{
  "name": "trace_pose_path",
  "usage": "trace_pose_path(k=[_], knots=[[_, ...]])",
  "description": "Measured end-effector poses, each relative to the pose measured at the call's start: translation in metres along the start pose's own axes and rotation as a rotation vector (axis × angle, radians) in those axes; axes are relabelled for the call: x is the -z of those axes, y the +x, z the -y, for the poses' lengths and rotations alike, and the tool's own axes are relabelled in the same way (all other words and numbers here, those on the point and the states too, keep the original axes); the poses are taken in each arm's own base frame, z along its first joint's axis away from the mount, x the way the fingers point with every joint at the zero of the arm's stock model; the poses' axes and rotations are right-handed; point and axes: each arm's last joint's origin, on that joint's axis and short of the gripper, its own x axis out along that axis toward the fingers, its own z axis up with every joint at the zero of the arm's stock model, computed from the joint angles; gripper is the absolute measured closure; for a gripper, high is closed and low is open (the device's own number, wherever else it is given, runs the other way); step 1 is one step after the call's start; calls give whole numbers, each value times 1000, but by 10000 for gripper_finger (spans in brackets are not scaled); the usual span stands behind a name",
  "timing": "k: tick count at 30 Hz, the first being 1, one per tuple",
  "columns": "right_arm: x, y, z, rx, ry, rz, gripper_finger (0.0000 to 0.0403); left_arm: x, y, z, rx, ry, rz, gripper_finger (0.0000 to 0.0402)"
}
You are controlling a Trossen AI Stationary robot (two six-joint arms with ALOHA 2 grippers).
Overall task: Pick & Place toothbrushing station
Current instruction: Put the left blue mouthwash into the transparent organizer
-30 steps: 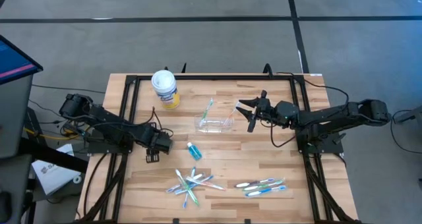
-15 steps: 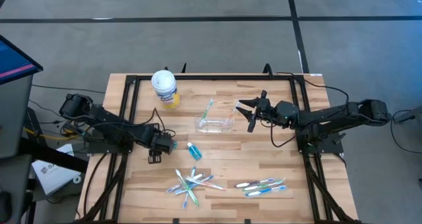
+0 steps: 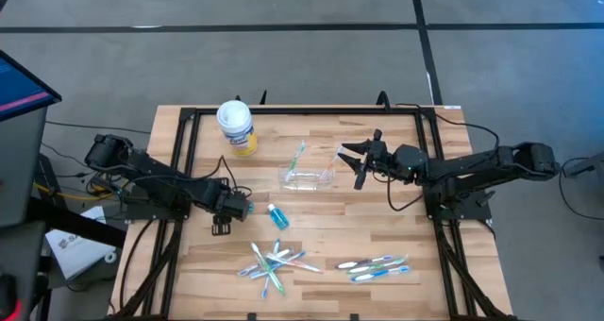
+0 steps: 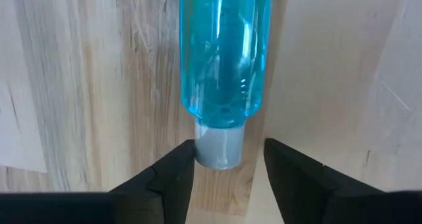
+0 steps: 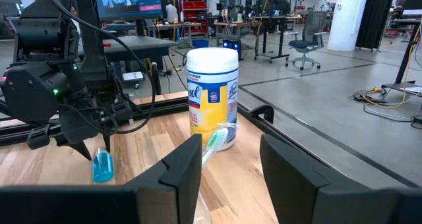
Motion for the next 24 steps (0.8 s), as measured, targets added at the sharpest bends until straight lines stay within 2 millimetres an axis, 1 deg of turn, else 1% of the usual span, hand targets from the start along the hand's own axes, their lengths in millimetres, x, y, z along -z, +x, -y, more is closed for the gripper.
trace_pose_path(k=[3, 10, 14, 17, 21, 24], knots=[[0, 0, 0, 0, 0, 0, 261, 0, 0, 0, 2, -1, 5, 252], [0, 0, 0, 0, 0, 0, 260, -1, 0, 0, 3, -2, 10, 320], [0, 0, 0, -3, 0, -1, 261, -1, 0, 1, 19, -5, 10, 321], [0, 0, -1, -51, -1, -3, 264, -3, -2, 3, 72, -12, 0, 321], [0, 0, -3, -92, -26, -5, 268, -12, -12, 6, 165, -70, 8, 318], [1, 0, -3, -113, -30, -9, 270, -21, -21, 7, 201, -128, 28, 320]])
